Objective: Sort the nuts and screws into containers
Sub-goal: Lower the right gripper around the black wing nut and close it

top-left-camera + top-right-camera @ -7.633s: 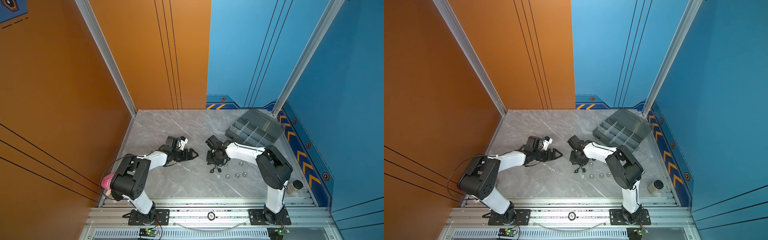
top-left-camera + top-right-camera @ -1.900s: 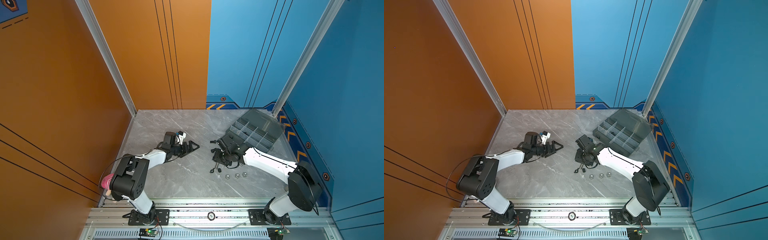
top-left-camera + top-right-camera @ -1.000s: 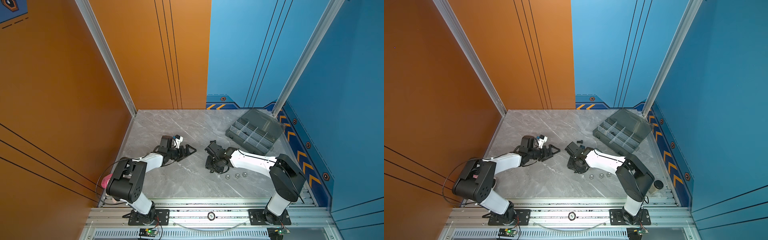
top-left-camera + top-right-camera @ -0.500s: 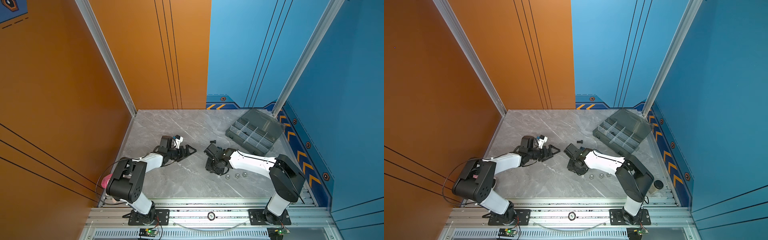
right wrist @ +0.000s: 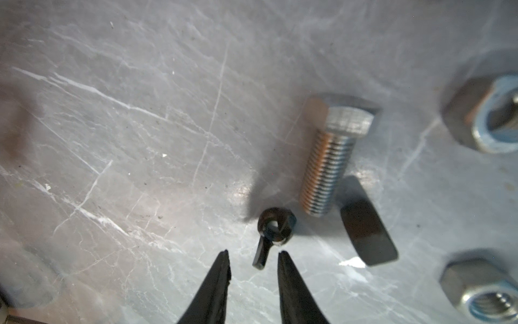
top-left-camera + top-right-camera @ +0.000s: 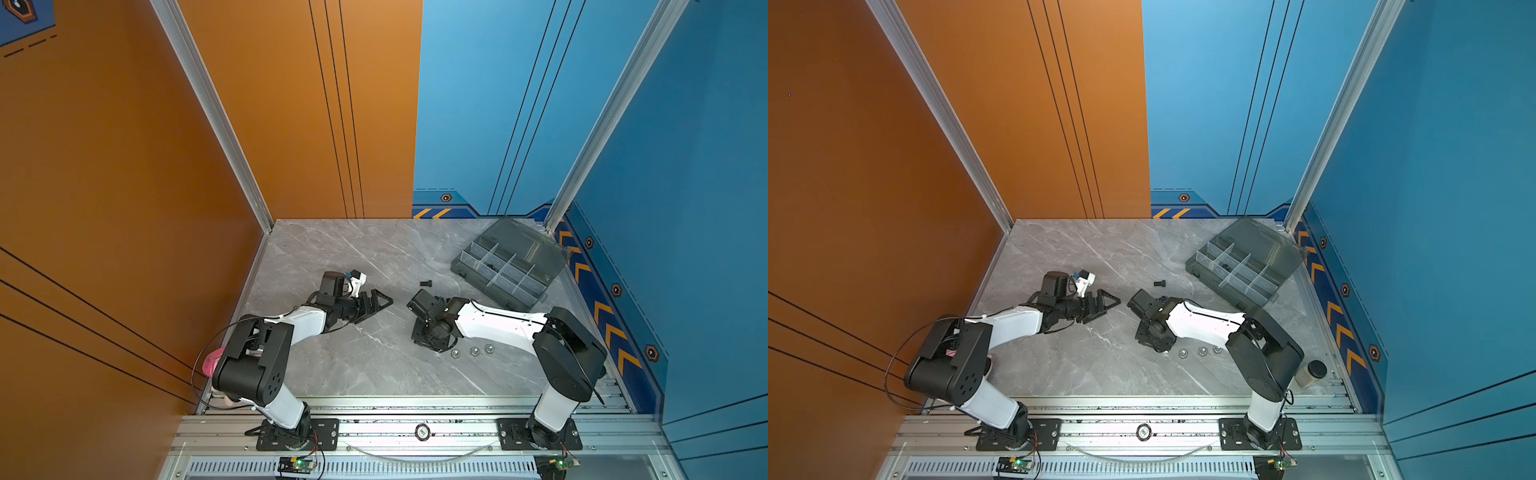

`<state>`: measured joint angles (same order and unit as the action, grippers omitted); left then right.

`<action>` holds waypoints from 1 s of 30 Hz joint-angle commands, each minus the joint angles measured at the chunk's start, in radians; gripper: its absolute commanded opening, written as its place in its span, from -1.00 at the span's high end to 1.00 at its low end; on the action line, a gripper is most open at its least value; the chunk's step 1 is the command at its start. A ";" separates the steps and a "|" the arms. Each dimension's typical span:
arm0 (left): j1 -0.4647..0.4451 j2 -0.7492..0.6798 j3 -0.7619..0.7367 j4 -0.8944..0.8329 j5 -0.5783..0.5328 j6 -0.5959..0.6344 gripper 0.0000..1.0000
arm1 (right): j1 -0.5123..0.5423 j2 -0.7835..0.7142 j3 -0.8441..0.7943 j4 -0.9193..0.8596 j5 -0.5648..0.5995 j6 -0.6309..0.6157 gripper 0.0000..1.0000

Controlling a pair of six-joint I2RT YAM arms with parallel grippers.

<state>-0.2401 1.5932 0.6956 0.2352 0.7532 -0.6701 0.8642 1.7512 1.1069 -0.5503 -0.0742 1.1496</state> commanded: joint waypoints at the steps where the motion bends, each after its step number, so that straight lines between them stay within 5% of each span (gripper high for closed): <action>1: 0.013 0.000 -0.009 -0.010 0.023 0.028 -0.96 | 0.004 0.019 0.001 -0.045 0.010 -0.002 0.38; 30: 0.022 0.024 -0.006 0.005 0.039 0.024 -0.96 | 0.006 0.056 0.027 -0.080 0.011 -0.022 0.94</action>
<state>-0.2279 1.6009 0.6956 0.2363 0.7654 -0.6701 0.8642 1.7901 1.1210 -0.5755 -0.0746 1.1412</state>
